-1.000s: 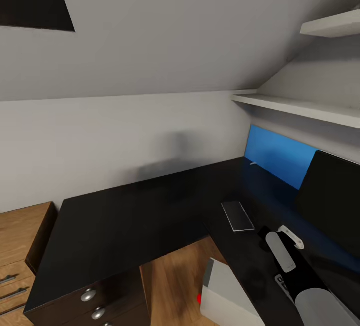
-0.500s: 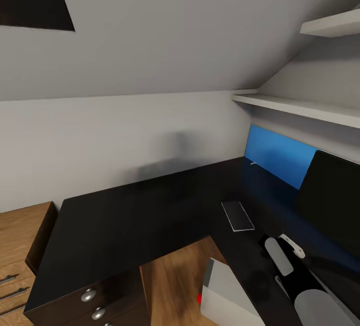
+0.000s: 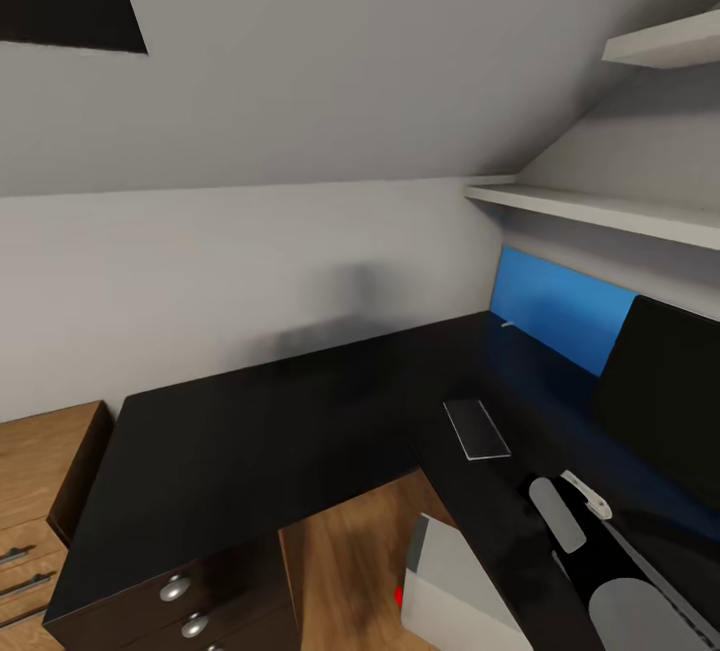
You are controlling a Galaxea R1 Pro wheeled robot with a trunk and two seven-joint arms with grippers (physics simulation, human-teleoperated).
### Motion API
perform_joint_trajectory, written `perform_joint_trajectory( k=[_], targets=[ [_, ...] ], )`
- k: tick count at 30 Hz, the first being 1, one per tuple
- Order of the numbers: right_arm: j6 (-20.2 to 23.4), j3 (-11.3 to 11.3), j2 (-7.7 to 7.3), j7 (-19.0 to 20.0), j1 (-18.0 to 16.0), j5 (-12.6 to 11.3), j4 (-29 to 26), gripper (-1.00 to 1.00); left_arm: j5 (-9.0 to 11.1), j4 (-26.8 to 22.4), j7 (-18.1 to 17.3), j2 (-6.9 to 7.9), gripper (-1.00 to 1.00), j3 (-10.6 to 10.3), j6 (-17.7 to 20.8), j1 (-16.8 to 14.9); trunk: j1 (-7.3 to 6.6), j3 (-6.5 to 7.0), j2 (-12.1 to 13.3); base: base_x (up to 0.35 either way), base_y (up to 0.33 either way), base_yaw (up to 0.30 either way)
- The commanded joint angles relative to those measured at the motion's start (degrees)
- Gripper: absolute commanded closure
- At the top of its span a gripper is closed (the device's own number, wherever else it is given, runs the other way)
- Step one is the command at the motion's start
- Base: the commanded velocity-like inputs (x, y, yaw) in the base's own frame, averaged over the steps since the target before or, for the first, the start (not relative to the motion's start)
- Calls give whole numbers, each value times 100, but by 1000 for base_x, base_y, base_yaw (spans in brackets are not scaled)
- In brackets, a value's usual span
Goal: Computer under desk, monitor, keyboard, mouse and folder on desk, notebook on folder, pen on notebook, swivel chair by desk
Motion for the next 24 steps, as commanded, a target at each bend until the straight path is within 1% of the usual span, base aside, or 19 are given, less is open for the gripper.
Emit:
perform_joint_trajectory(
  k=[1, 5, 10, 15, 22, 23, 24],
  targets=[
    [26, -1, -2, -29, -2, -3, -11, 100, 57, -12, 12, -3, -100, 1, 14, 2, 24, -25, -47, 0, 0, 0],
    [-58, -1, 4, -29, -2, 83, -11, 100, 57, -12, 10, -3, -100, 1, 15, 2, 112, -97, -207, 0, 0, 0],
    [-74, -1, 5, -29, -2, 102, -11, 100, 57, -11, 7, -3, -100, 1, 15, 2, 221, -187, -408, 0, 0, 0],
    [-106, -1, 6, -9, -2, 127, -16, 100, 57, -12, 3, -3, -100, 1, 15, 2, 221, -187, -408, 0, 0, 0],
    [-199, 30, 6, 26, -2, 165, -27, 100, 57, -7, 13, -17, -100, 1, 15, 2, 375, -312, -689, 0, 0, 0],
    [-275, 164, 6, 30, -2, 311, -33, 100, 57, -6, 12, -37, -100, 1, 15, 2, 397, -330, -729, 0, 0, 0],
    [-323, 258, 6, 31, -2, 386, -35, 100, 57, -5, 12, -42, -100, 1, 15, 2, 419, -348, -769, 0, 0, 0]
  ],
)
